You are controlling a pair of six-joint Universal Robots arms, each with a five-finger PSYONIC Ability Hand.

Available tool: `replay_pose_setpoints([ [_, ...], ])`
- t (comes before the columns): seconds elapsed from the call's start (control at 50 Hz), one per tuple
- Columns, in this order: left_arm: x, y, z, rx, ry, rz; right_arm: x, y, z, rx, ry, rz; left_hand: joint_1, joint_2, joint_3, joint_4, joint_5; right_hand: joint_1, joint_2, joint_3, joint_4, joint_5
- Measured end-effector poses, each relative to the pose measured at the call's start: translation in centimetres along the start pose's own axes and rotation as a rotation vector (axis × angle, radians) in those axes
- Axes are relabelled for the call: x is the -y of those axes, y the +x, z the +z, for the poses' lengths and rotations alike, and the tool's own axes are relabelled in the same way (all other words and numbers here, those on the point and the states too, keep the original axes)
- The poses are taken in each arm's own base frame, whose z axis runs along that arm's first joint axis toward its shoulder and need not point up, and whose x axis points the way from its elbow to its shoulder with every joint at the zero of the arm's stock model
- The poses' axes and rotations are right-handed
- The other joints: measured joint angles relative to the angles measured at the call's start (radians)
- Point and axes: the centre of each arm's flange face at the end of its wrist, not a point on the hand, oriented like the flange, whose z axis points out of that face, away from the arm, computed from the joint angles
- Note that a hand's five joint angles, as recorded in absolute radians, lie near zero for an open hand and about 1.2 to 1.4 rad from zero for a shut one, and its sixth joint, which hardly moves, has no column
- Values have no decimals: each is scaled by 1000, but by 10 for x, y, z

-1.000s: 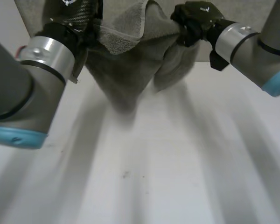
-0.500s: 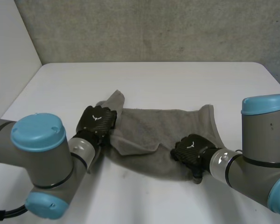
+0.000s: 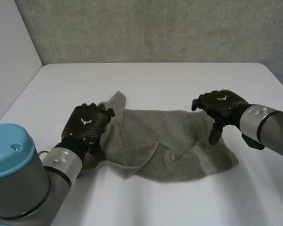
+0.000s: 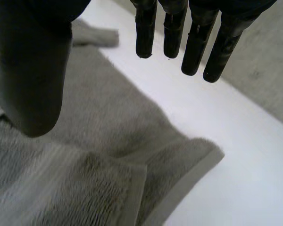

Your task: Fold the towel.

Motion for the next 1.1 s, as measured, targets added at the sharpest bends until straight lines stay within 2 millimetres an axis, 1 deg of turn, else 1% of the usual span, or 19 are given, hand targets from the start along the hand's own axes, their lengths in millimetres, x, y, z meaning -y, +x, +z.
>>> replay_pose_setpoints([
  [0.16,-20,5,-8,-20,-60,5,-21,0,23,82,-171,-83,0,0,0,0,3,15,2,2,11,69],
  [0.26,-29,8,-7,-30,-86,7,-29,2,36,106,-215,-100,0,3,3,2,9,26,2,2,39,93],
  [0.38,-38,11,-3,-33,-95,9,-38,2,44,125,-249,-108,9,27,27,23,32,29,2,7,45,98],
  [0.42,-41,12,0,-34,-95,11,-42,1,46,133,-263,-116,31,43,44,41,49,53,23,41,74,123],
  [0.5,-48,14,4,-35,-101,15,-51,-1,49,145,-288,-132,99,110,107,106,111,265,260,272,271,313],
  [0.52,-50,14,5,-36,-104,15,-53,-2,49,148,-293,-134,124,136,135,134,138,435,435,440,433,474],
  [0.56,-52,14,6,-36,-105,16,-54,-2,50,149,-296,-136,169,175,174,173,178,590,585,588,585,621],
  [0.58,-53,15,7,-36,-106,16,-55,-2,50,148,-295,-135,194,204,198,196,201,768,756,758,777,797],
  [0.6,-53,15,7,-35,-106,16,-54,-2,50,145,-292,-135,250,261,260,259,263,921,912,907,918,958],
  [0.66,-54,15,8,-32,-99,16,-51,1,49,131,-278,-129,327,338,334,332,335,972,963,978,999,1029],
  [0.74,-51,13,11,-22,-74,14,-40,12,42,83,-231,-108,364,375,374,373,374,972,963,978,1000,1029],
  [0.8,-49,12,14,-11,-51,12,-31,21,31,43,-194,-91,367,378,377,375,376,972,963,978,1000,1029],
  [0.88,-49,9,16,5,-28,9,-23,32,6,-13,-145,-73,356,368,368,367,371,972,963,978,1000,1029],
  [0.98,-52,8,15,10,-32,9,-27,41,-12,-53,-120,-57,343,353,354,352,357,972,963,978,1000,1029],
  [1.02,-54,8,13,9,-41,9,-35,47,-19,-74,-109,-42,339,349,350,348,352,972,963,978,1000,1029],
  [1.1,-58,9,8,4,-61,11,-49,54,-27,-97,-94,-15,337,347,348,346,351,972,963,978,1000,1029],
])
